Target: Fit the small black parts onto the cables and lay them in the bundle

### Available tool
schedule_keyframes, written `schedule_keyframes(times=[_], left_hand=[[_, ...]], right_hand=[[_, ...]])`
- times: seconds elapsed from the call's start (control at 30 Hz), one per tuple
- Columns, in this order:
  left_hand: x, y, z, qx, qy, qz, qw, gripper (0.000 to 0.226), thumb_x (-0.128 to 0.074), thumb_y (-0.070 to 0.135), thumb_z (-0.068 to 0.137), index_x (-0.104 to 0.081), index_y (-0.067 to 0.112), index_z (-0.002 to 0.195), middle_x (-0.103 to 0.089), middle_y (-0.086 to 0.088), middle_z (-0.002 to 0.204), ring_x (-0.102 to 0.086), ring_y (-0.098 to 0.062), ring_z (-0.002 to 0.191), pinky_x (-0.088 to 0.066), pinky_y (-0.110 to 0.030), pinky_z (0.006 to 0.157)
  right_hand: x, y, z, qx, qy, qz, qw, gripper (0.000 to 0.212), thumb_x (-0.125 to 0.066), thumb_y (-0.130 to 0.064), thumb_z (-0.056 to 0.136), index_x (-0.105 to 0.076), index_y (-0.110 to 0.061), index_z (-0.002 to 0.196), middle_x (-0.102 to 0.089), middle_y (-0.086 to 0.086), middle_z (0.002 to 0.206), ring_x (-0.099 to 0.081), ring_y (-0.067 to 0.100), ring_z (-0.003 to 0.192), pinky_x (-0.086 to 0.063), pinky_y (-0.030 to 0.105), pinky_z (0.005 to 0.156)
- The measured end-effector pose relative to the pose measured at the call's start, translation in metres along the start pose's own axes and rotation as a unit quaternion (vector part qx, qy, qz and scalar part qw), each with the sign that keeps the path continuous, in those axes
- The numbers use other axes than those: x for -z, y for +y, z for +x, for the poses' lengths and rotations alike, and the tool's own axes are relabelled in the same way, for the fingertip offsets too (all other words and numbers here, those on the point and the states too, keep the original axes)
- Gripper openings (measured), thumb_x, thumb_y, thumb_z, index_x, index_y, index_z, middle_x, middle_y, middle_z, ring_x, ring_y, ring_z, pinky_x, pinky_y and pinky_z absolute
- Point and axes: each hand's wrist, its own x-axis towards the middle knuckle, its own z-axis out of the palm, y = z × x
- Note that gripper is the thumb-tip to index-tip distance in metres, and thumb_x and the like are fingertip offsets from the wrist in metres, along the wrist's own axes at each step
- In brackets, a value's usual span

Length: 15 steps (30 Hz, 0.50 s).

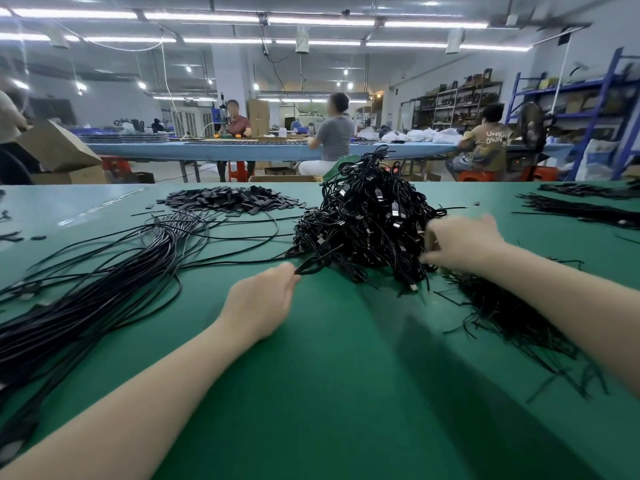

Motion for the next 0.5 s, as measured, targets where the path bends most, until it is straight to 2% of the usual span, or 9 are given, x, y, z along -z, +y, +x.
schedule_keyframes(times=[0.07, 0.1, 0.17, 0.27, 0.33, 0.4, 0.5], left_hand=[[-0.002, -0.009, -0.001, 0.049, 0.009, -0.051, 0.997, 0.031, -0.028, 0.037, 0.103, -0.044, 0.014, 0.089, -0.054, 0.000, 0.073, -0.054, -0.030, 0.070, -0.036, -0.035, 0.058], [-0.003, -0.011, -0.001, 0.062, 0.017, -0.068, 0.996, 0.033, -0.028, 0.037, 0.103, -0.045, 0.013, 0.089, -0.054, 0.000, 0.072, -0.053, -0.030, 0.070, -0.036, -0.035, 0.057], [-0.005, -0.010, 0.001, 0.059, 0.015, -0.079, 0.995, 0.036, -0.027, 0.038, 0.103, -0.047, 0.012, 0.091, -0.056, -0.002, 0.074, -0.054, -0.029, 0.071, -0.038, -0.036, 0.058], [-0.006, -0.009, -0.002, 0.039, 0.009, -0.082, 0.996, 0.037, -0.026, 0.039, 0.103, -0.048, 0.012, 0.092, -0.058, -0.003, 0.075, -0.056, -0.028, 0.072, -0.041, -0.036, 0.061], [-0.004, -0.010, -0.003, 0.037, 0.009, -0.099, 0.994, 0.037, -0.027, 0.039, 0.103, -0.049, 0.011, 0.091, -0.058, -0.003, 0.073, -0.056, -0.029, 0.070, -0.044, -0.038, 0.062], [-0.002, -0.010, -0.003, 0.029, 0.013, -0.117, 0.993, 0.036, -0.028, 0.038, 0.103, -0.049, 0.011, 0.091, -0.058, -0.003, 0.070, -0.056, -0.028, 0.069, -0.046, -0.040, 0.063], [-0.001, -0.008, -0.004, 0.008, 0.028, -0.130, 0.991, 0.035, -0.031, 0.036, 0.102, -0.050, 0.011, 0.088, -0.055, -0.001, 0.064, -0.054, -0.026, 0.062, -0.043, -0.039, 0.059]], right_hand=[[-0.010, 0.019, -0.001, -0.052, -0.148, 0.047, 0.986, 0.030, -0.069, -0.058, 0.076, -0.063, -0.029, 0.081, -0.067, -0.011, 0.091, -0.060, 0.015, 0.089, -0.045, 0.032, 0.080], [-0.016, 0.024, -0.002, -0.062, -0.187, 0.060, 0.978, 0.031, -0.071, -0.061, 0.073, -0.064, -0.030, 0.076, -0.067, -0.012, 0.090, -0.061, 0.015, 0.091, -0.049, 0.034, 0.084], [-0.026, 0.028, -0.006, -0.082, -0.197, 0.069, 0.974, 0.034, -0.070, -0.067, 0.068, -0.064, -0.034, 0.072, -0.064, -0.015, 0.088, -0.059, 0.016, 0.092, -0.049, 0.038, 0.088], [-0.030, 0.026, -0.008, -0.098, -0.179, 0.070, 0.976, 0.032, -0.070, -0.069, 0.067, -0.065, -0.038, 0.070, -0.060, -0.021, 0.081, -0.056, 0.015, 0.089, -0.039, 0.034, 0.081], [-0.030, 0.025, -0.007, -0.089, -0.193, 0.081, 0.974, 0.026, -0.072, -0.063, 0.071, -0.065, -0.037, 0.072, -0.060, -0.020, 0.081, -0.057, 0.016, 0.091, -0.042, 0.034, 0.085], [-0.030, 0.022, -0.006, -0.067, -0.206, 0.105, 0.970, 0.021, -0.072, -0.050, 0.078, -0.071, -0.030, 0.083, -0.064, -0.012, 0.086, -0.058, 0.015, 0.088, -0.047, 0.030, 0.086], [-0.028, 0.017, -0.008, -0.044, -0.225, 0.107, 0.968, 0.026, -0.064, -0.037, 0.089, -0.073, -0.014, 0.099, -0.064, -0.006, 0.080, -0.058, 0.014, 0.077, -0.044, 0.023, 0.071]])
